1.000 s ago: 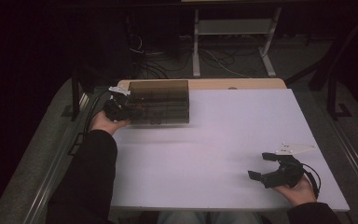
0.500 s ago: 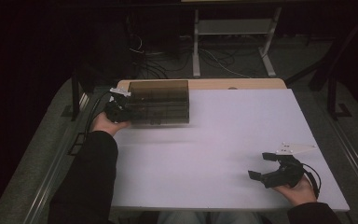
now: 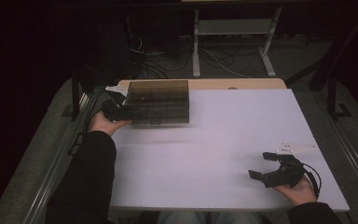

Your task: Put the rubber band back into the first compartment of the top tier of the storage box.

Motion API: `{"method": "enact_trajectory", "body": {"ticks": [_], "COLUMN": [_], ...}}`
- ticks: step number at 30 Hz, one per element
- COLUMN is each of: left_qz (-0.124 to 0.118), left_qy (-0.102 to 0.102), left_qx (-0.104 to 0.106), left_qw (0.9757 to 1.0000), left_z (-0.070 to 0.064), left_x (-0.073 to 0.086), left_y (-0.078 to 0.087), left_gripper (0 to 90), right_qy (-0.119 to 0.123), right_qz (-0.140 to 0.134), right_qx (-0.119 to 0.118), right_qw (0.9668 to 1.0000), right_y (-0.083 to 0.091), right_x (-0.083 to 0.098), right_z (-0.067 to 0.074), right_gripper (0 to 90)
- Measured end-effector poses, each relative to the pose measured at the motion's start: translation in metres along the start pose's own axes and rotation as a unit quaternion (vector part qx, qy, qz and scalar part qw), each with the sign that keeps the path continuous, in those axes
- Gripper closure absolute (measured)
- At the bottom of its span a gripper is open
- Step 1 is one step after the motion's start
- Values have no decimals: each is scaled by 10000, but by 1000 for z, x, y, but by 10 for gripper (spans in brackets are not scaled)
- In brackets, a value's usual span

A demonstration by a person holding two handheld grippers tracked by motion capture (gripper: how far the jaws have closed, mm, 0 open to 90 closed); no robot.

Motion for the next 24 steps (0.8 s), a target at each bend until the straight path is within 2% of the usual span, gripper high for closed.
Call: {"method": "enact_trajectory", "body": {"ticks": [5, 13, 24], "left_qz": [28, 44, 36], "left_qy": [-23, -107, -87], "left_qx": [88, 173, 313], "left_qw": [10000, 9998, 9995], "left_z": [-4, -14, -26], "left_x": [-1, -3, -3], "left_y": [2, 5, 8], "left_gripper": [461, 394, 292], "right_qy": [1, -22, -26], "right_qz": [-10, -9, -15], "right_qx": [-5, 2, -9], "right_qw": [10000, 10000, 10000], "right_y": [0, 1, 1], "right_x": [0, 0, 0], "right_z": [0, 0, 0], "right_gripper": [5, 5, 5]}}
Point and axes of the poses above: each handheld gripper's, and its own axes: y roughly backward along the jaws, x roughly out of its underside, z roughly to its left, the point moved 3 cm from there along -y, roughly forward along the jaws, and after that the axes turned 15 degrees about x, right-handed, at the moved point
